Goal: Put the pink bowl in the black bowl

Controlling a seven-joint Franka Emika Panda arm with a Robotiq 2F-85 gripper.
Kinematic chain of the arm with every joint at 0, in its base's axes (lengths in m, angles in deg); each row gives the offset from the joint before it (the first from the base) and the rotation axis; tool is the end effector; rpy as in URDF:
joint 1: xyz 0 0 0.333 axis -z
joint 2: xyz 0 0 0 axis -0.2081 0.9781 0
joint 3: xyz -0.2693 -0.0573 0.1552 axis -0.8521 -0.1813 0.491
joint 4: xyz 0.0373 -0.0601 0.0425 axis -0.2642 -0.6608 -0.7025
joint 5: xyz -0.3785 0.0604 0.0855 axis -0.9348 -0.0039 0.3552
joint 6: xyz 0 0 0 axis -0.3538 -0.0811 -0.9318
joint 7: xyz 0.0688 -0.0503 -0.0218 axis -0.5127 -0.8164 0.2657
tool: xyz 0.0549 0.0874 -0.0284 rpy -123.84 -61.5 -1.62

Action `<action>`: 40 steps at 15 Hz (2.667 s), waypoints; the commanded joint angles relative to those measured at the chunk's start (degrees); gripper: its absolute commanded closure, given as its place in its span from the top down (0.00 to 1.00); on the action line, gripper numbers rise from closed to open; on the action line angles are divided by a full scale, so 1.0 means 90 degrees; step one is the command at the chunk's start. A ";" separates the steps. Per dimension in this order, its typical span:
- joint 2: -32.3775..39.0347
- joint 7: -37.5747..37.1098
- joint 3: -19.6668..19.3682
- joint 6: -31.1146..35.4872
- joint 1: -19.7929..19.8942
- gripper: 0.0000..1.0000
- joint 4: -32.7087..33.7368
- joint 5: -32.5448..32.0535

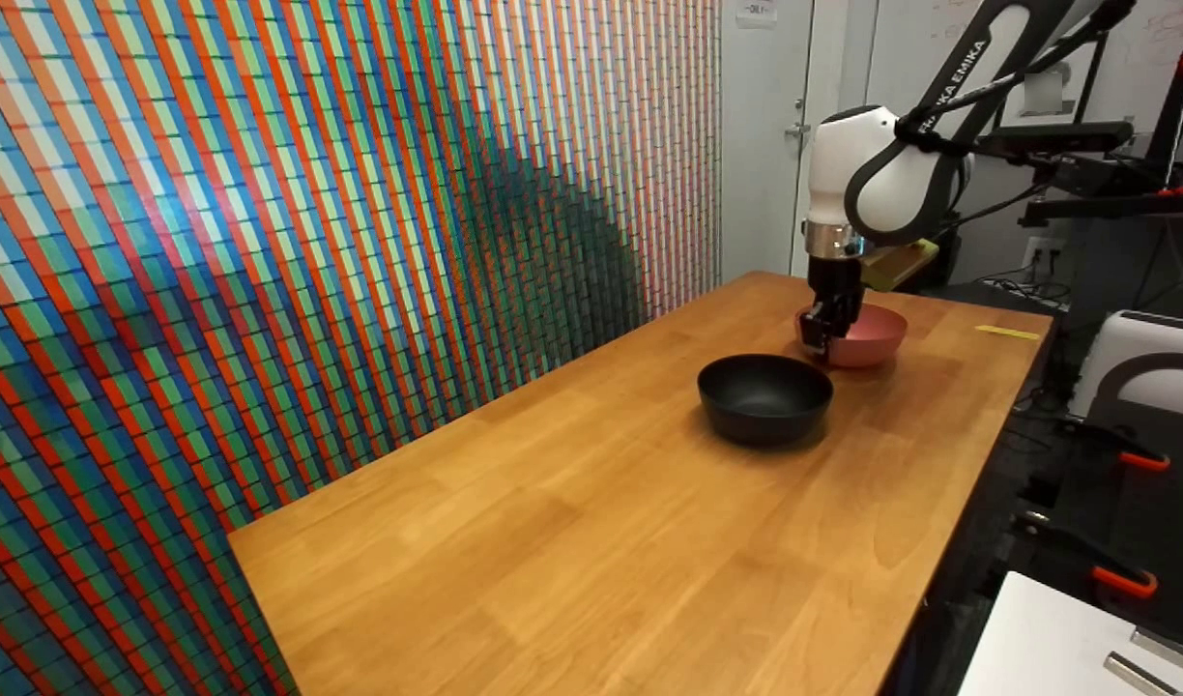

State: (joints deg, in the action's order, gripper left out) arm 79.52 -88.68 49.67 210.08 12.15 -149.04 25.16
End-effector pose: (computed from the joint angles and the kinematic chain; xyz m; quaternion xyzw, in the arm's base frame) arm 0.5099 -0.0319 0.1896 0.9984 -0.0141 0.0101 0.0540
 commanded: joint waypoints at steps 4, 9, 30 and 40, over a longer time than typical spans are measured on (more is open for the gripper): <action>0.0046 0.0132 -0.0110 -0.0039 -0.0039 0.02 0.0143 0.0064; -0.0289 0.0310 0.0042 -0.0078 -0.0036 0.06 0.0113 0.0167; -0.2079 0.2046 0.1653 -0.0107 -0.0821 0.05 -0.0714 0.1479; -0.1648 0.1963 0.1710 0.0004 -0.1207 0.05 -0.0814 0.0739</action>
State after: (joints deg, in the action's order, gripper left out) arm 64.27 -71.41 64.90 209.67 1.69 -156.78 33.72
